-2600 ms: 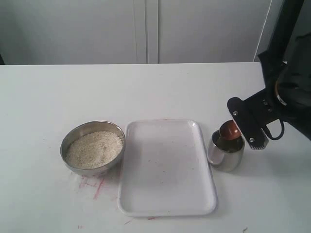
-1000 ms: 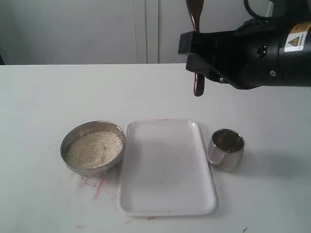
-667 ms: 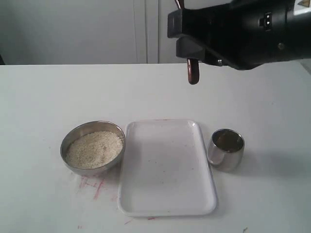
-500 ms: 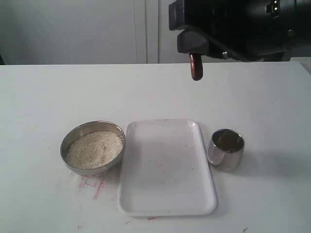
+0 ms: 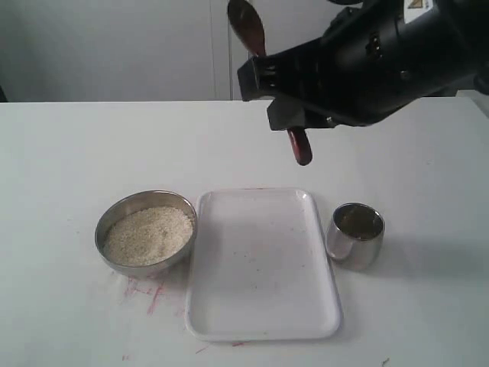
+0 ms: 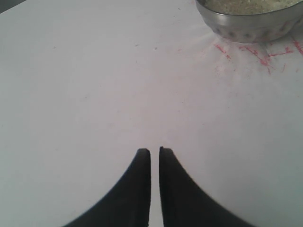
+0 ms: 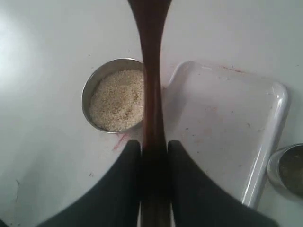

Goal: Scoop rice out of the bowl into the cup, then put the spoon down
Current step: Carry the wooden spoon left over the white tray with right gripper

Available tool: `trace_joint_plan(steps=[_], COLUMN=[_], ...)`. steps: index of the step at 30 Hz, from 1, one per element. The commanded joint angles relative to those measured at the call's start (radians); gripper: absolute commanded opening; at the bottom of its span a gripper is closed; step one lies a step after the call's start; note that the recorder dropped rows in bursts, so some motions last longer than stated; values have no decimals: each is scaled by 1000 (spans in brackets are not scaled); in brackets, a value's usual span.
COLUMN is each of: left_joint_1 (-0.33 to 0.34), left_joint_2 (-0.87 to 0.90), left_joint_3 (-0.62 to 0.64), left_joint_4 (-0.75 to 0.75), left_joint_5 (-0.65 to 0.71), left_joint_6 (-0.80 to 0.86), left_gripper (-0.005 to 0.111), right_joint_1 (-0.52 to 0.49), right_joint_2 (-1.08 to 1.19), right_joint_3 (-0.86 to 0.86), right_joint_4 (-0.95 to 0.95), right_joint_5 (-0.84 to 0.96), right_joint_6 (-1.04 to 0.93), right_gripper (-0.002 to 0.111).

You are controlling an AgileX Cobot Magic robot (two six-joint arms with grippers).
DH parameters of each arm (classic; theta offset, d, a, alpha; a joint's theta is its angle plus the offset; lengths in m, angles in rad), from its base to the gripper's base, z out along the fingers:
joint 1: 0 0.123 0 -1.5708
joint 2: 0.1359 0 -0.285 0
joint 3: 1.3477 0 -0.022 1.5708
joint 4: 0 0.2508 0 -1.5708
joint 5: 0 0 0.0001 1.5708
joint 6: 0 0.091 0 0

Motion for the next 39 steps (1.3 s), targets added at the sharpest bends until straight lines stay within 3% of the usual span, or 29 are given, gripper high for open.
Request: trace_joint_plan(steps=[1,24,39], left_joint_1=[-4,-4,-4], left_joint_2=[7,7,7], left_joint_3=[9,9,9], left_joint_4=[-6,-6,-6], left_joint_5=[48,48,48], left_joint_6=[-6,-6,-6], left_gripper=[14,14,14], right_joint_1=[0,52,52], right_joint_2=[24,321,417], right_joint_3=[-37,-157,-155], right_joint_4=[-3,-138,-141], right_joint_5=[15,191,96], right_joint_6=[-14,55,239], right_gripper=[0,0,0])
